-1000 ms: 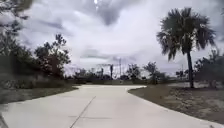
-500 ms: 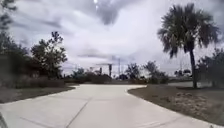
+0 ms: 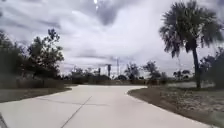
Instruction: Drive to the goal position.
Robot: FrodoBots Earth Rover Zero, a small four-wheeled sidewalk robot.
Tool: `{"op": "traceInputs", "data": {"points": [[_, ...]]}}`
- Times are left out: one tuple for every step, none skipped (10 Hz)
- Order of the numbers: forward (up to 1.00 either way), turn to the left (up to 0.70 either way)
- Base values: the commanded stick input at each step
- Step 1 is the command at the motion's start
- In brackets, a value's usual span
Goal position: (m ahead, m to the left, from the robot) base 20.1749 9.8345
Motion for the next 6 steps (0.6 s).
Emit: {"op": "traceInputs", "data": {"points": [[0.85, 0.0], [0.85, 0.0], [0.85, 0.0], [0.85, 0.0], [0.85, 0.0], [0.85, 0.0]]}}
